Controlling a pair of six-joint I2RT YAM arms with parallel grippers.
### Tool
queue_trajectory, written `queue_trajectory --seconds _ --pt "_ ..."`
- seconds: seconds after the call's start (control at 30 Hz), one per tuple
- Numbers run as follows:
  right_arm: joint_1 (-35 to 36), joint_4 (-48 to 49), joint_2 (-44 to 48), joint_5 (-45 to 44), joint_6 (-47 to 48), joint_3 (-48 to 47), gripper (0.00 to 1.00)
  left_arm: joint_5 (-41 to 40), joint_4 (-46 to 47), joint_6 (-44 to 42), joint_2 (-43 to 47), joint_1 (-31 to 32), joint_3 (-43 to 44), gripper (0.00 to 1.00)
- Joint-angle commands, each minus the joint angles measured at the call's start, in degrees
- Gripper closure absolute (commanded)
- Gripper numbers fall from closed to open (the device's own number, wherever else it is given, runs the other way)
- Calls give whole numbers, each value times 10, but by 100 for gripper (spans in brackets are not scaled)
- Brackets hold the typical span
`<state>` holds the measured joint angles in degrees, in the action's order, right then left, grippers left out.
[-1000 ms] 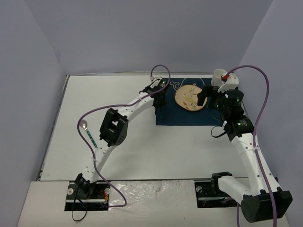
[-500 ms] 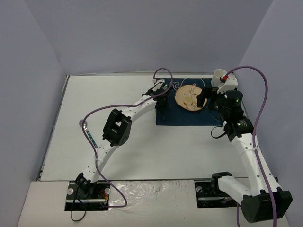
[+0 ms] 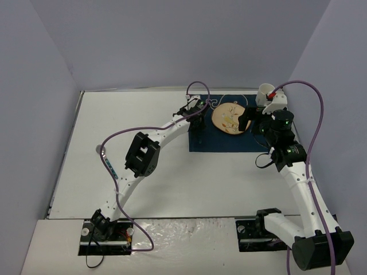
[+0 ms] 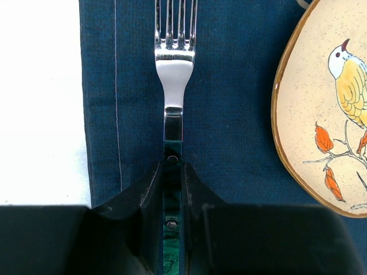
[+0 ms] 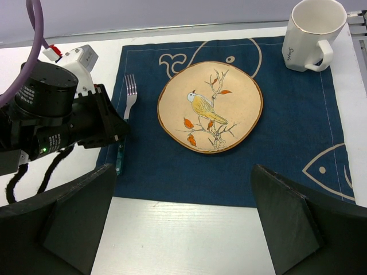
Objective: Set the dinner table for one person
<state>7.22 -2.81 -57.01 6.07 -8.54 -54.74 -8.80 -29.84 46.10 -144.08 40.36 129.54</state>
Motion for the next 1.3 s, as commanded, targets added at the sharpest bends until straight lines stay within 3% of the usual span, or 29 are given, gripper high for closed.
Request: queue_trajectory --seconds 0.0,0.1,0.4,0.47,0.67,0.73,0.9,1.13,1.27 --pt "5 31 4 2 10 1 0 -2 24 25 3 5 28 100" --pt "5 31 2 2 11 3 0 -1 26 32 -1 5 29 100" --pt "5 31 1 0 14 7 0 1 -2 31 21 5 29 58" --pt "5 31 2 4 16 3 0 -3 -15 25 48 5 18 49" --pt "7 31 -1 23 26 -13 0 -7 -32 -9 166 -17 -37 39" --pt "9 31 -5 34 24 -18 0 -1 -25 -29 211 -35 -79 37" --pt "31 31 -28 62 16 -18 0 39 65 -54 366 -115 -320 29" --pt "99 47 -55 48 12 -21 0 55 106 -92 606 -298 -615 24" --pt "139 60 -80 41 6 -24 0 48 100 -117 677 -397 -698 24"
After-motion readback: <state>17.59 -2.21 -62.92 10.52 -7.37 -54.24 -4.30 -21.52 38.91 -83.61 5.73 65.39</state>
